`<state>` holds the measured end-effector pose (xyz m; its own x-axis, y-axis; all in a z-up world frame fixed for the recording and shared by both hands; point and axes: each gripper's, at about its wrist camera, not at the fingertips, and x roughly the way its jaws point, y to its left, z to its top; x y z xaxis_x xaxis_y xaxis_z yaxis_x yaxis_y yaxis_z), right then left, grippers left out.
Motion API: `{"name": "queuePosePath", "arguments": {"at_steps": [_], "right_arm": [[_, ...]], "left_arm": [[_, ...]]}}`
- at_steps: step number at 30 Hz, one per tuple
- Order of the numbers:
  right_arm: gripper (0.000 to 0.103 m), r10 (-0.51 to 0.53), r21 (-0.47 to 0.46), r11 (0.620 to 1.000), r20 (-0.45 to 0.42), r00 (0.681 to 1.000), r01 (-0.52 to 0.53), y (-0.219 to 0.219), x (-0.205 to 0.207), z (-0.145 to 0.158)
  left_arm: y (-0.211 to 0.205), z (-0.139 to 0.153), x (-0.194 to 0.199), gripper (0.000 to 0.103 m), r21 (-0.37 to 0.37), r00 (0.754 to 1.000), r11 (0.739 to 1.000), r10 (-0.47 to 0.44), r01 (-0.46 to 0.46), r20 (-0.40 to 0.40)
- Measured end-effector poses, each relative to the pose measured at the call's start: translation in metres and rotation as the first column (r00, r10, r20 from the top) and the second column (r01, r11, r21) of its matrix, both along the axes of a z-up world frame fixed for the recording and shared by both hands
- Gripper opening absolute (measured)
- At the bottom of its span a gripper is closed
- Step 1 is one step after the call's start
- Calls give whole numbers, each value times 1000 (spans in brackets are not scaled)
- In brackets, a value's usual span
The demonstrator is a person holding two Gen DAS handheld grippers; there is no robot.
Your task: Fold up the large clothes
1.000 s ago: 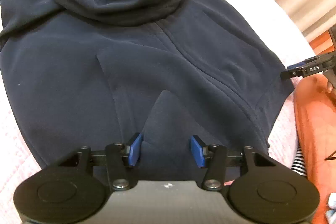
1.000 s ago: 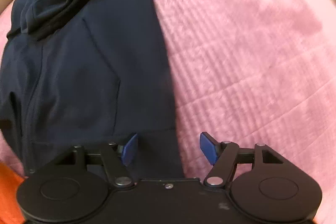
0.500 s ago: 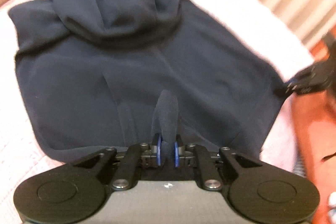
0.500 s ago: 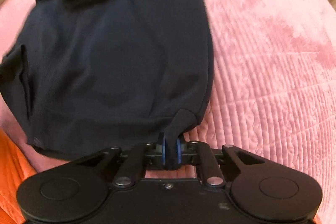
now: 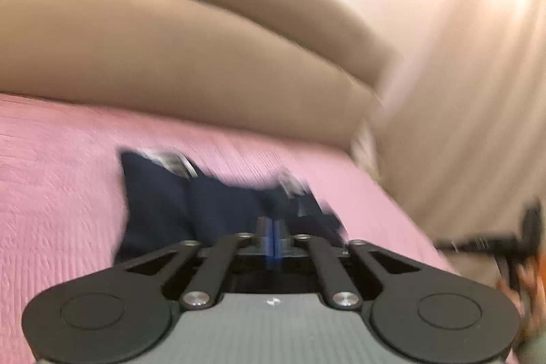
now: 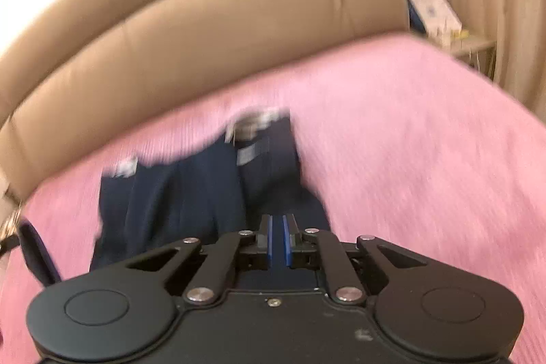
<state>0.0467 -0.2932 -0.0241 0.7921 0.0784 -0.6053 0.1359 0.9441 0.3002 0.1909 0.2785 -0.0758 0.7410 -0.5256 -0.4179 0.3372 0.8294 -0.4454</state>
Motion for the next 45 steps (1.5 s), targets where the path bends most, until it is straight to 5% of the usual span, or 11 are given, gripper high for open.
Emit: {"name": "queuePosePath", "arguments": {"at_steps": [3, 5, 9, 13, 16, 25, 28, 30, 32, 36, 45], "right_arm": [[12, -7, -1, 1000, 16, 1000, 7, -6, 53, -6], [49, 32, -4, 999, -38, 999, -33, -8, 76, -19], [77, 92, -91, 989, -219, 971, -114, -15, 57, -53], [77, 69, -56, 994, -392, 917, -99, -32, 11, -110], [77, 53, -23, 998, -369, 928, -66, -37, -18, -129], [80, 88, 11, 996, -335, 938, -90, -31, -21, -145], [77, 86, 34, 996, -375, 923, -79, -27, -18, -158], [43, 89, -5, 995, -346, 934, -97, -14, -25, -157], [15, 68, -129, 985, -316, 946, -114, 6, -35, -149], [12, 41, -262, 961, -202, 979, -94, 30, -59, -119], [10, 41, -262, 965, 137, 990, -4, 38, -52, -19]], "left_arm": [[0, -13, 47, 0, -49, 974, 974, 222, -223, -37], [-6, -34, 79, 0, -71, 980, 982, 168, -177, -110], [-33, -69, 71, 9, 54, 986, 999, 2, 8, -169], [-55, -98, 35, 33, 190, 958, 965, -129, 180, -255], [-74, -111, 32, 50, 278, 967, 947, -93, 160, -237], [-84, -147, 77, 67, 231, 940, 955, -106, 188, -326], [-82, -162, 74, 55, 201, 934, 960, -118, 195, -338], [-81, -165, 67, 11, 186, 932, 954, -168, 236, -321], [-81, -160, 56, 9, 200, 936, 948, -181, 247, -301], [-68, -127, 30, 8, 180, 962, 959, -183, 220, -201], [-10, -32, 4, 8, -34, 999, 999, -19, 20, 32]]}}
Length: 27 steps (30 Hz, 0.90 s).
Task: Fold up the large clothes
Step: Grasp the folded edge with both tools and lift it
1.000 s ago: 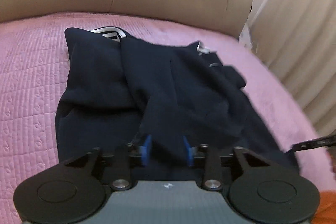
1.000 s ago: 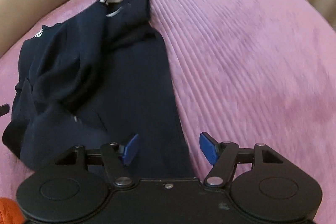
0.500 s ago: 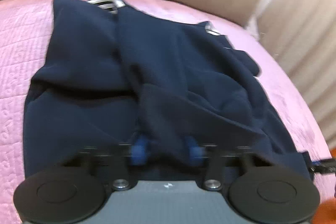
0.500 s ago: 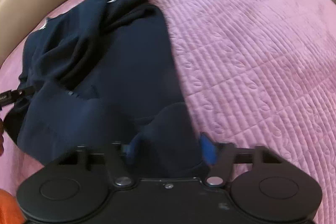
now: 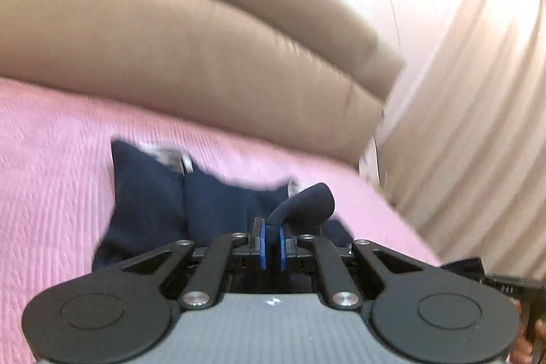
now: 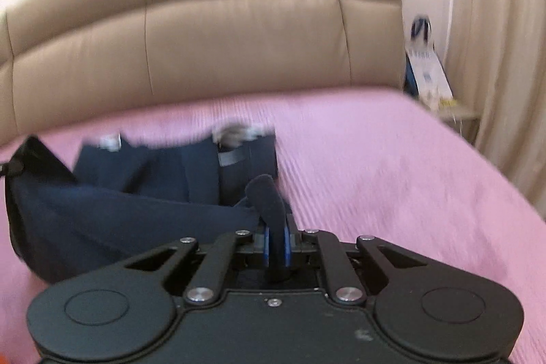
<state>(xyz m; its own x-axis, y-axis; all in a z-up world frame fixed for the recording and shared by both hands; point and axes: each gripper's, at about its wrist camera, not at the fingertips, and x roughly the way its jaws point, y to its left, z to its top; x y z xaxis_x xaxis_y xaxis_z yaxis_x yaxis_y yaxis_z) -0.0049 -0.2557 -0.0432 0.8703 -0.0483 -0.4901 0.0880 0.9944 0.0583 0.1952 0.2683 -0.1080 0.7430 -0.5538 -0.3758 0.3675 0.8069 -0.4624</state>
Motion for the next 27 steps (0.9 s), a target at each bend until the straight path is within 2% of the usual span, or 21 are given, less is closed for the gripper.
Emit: {"name": "queuePosePath", "arguments": {"at_steps": [4, 6, 8, 9, 10, 11, 12, 14, 15, 17, 20, 22, 24, 27], "right_arm": [[10, 20, -1, 1000, 95, 995, -20, 4, 62, 35], [10, 12, -5, 1000, 138, 990, -11, 8, 103, 48], [16, 12, 42, 999, 144, 989, -18, 6, 151, 51], [28, 16, 62, 998, 121, 993, -23, 5, 180, 47], [63, 14, 70, 997, 93, 996, -21, 4, 203, 38], [80, -3, 61, 998, 47, 999, 0, 5, 227, 25], [79, -3, 52, 999, 15, 1000, 2, 5, 244, 11], [79, 24, 51, 998, -69, 997, -21, 2, 268, -22], [79, 36, 65, 997, -105, 994, -29, -1, 274, -40], [79, 46, 84, 996, -132, 990, -35, -10, 280, -66], [79, 37, 125, 992, -119, 992, -22, -23, 288, -83], [79, 70, 194, 980, -107, 992, -48, -32, 304, -84], [79, 81, 205, 977, -109, 991, -57, -34, 328, -82], [79, 103, 207, 976, -199, 975, -61, -34, 364, -92]], "left_arm": [[5, 26, 35, 8, -76, 986, 986, 156, -151, 53], [5, 28, 59, 9, -111, 965, 963, 255, -247, 65], [5, 18, 88, 10, -114, 925, 923, 375, -368, 52], [4, 9, 102, 15, -102, 910, 907, 413, -408, 36], [1, -7, 118, 19, -60, 889, 888, 458, -456, 21], [-1, -21, 129, 26, -14, 872, 872, 490, -490, 14], [-2, -40, 139, 35, 41, 856, 856, 517, -516, -10], [0, -74, 153, 45, 60, 865, 868, 496, -493, -78], [3, -89, 161, 44, 72, 865, 875, 483, -478, -132], [6, -100, 174, 44, 109, 857, 876, 482, -470, -180], [4, -99, 185, 49, 164, 868, 878, 473, -450, -149], [-2, -101, 189, 51, 192, 871, 876, 471, -442, -141], [-7, -106, 194, 55, 197, 880, 886, 450, -419, -150], [-14, -116, 189, 58, 224, 879, 883, 450, -413, -155]]}}
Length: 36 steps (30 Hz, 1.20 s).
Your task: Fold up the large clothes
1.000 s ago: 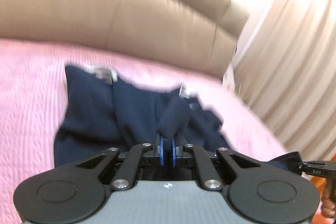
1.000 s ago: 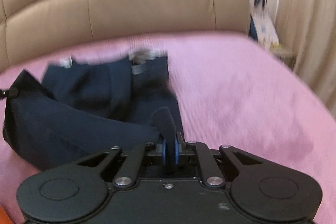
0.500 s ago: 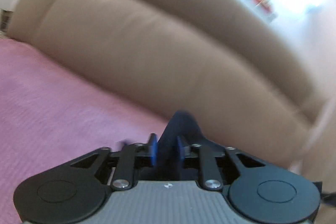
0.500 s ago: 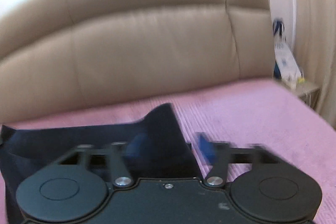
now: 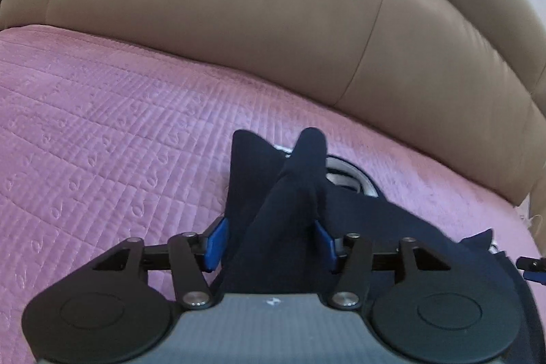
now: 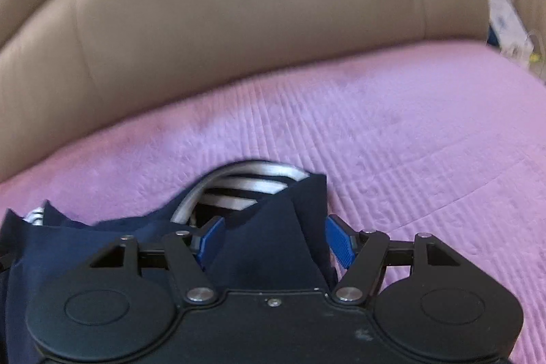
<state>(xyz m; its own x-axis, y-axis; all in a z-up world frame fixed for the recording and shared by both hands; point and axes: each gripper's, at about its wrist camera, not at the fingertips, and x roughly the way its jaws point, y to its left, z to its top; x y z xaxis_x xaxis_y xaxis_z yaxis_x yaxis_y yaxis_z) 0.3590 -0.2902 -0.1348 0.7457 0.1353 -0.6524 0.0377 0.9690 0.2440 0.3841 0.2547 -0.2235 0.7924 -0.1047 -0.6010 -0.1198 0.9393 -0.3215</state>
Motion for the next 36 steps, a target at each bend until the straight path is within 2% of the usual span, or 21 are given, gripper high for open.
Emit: {"name": "queuePosePath", "arguments": {"at_steps": [1, 2, 3, 4, 5, 6, 9, 12, 16, 18, 20, 22, 26, 28, 30, 31, 33, 35, 36], "right_arm": [[76, 14, 9, 1000, -25, 1000, -13, 3, 3, -5], [56, 33, -1, 999, -53, 998, -33, 9, 6, -10], [39, 29, -62, 997, -66, 997, -34, 18, 7, -14], [16, 13, -138, 990, -49, 999, -20, 26, 2, -14], [13, 25, -194, 981, -10, 1000, -26, 34, -6, -13], [12, 39, -217, 976, 37, 999, -30, 40, -17, -10], [12, 28, -283, 959, 163, 986, 20, 51, -49, 11], [12, 3, -287, 955, 267, 964, 76, 53, -64, 38], [11, -15, -253, 961, 362, 932, 114, 52, -57, 78], [11, -8, -270, 955, 380, 925, 119, 57, -44, 83], [11, -1, -303, 945, 377, 926, 125, 65, -29, 77], [11, -3, -364, 921, 344, 939, 136, 73, -10, 57], [11, -54, -384, 917, 154, 987, 110, 65, 22, 1], [14, -61, -327, 941, 96, 994, 89, 54, 22, -15], [16, -49, -238, 969, 87, 995, 69, 41, 15, -16], [16, -45, -191, 980, 87, 995, 61, 35, 12, -14], [16, -48, -114, 992, 89, 995, 58, 21, 10, -8], [18, -46, -47, 998, 67, 997, 49, 11, 10, -8], [18, -39, -24, 999, 48, 998, 40, 8, 13, -9]], "left_arm": [[-2, -2, 1, 57, 5, 1000, 1000, 1, -1, -2], [-3, -4, 1, 55, 14, 1000, 1000, -5, 5, -2], [-5, -4, 2, 44, 30, 1000, 999, -12, 13, -7], [-7, -5, 3, 38, 39, 999, 999, -31, 31, -18], [-9, -5, 4, 30, 46, 999, 998, -35, 36, -20], [-11, -3, 2, 21, 57, 999, 998, -30, 31, -12], [-13, 4, -5, 17, 50, 999, 999, -6, 4, 40], [-12, 24, -18, 15, 0, 989, 1000, -9, 9, 145], [-15, 44, -14, 16, 49, 994, 998, -44, 39, 99], [-14, 45, -18, 16, 64, 989, 998, -21, 12, 147], [-13, 44, -18, 15, 95, 986, 995, 10, -26, 164], [-8, 35, -15, 15, 76, 989, 997, 9, -20, 146], [2, 13, -4, 13, 2, 996, 1000, 4, -4, 94], [2, 12, -4, 17, -1, 995, 1000, 13, -13, 102], [4, 14, -4, 38, -44, 992, 999, 13, -8, 123], [4, 16, -1, 44, -59, 992, 998, 6, 2, 128], [2, 22, 9, 63, -65, 992, 998, 19, -11, 123], [1, 27, 32, 61, -61, 991, 998, 26, -18, 129], [-1, 29, 43, 50, -54, 993, 998, -2, 8, 114]]}}
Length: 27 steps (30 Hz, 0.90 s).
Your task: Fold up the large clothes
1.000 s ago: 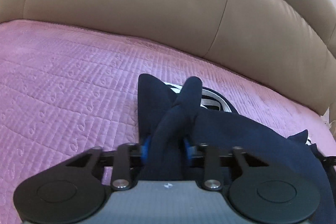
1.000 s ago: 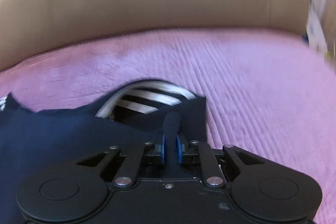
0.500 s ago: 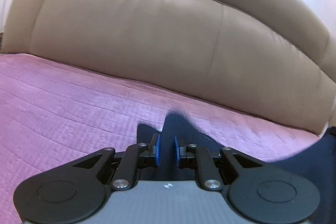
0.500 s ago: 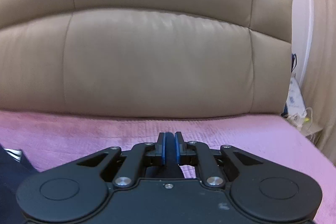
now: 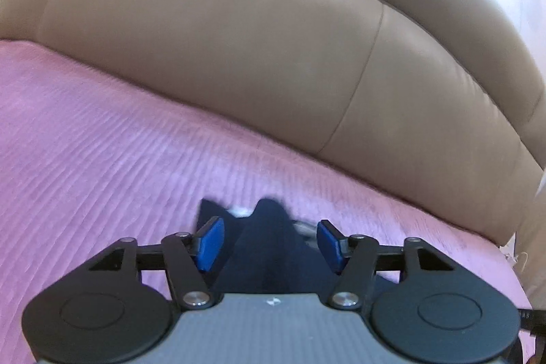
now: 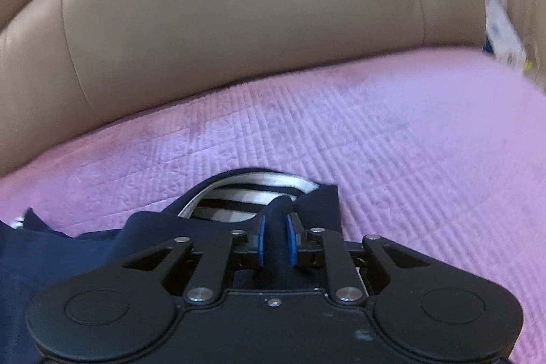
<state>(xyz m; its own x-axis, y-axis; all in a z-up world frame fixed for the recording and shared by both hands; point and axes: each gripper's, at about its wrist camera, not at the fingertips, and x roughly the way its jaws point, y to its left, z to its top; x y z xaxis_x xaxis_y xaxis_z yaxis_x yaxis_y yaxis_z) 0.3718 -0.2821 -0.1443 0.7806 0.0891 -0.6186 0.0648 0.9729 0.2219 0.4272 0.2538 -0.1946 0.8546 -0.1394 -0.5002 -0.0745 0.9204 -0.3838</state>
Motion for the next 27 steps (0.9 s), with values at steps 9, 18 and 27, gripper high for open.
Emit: {"name": "queuePosePath", "arguments": {"at_steps": [9, 18, 27], "right_arm": [[81, -9, 20, 1000, 8, 1000, 9, 0, -3, -2], [14, 38, -249, 968, 84, 996, -16, 50, -21, 10], [13, -41, -252, 961, 272, 962, 112, 60, 0, 56]], "left_arm": [[-18, -11, 7, 5, 55, 994, 993, -106, 107, -13], [-5, 10, -13, 5, -13, 985, 996, -82, 85, 152], [24, 5, -18, 5, -64, 974, 996, 78, -66, 211]]}}
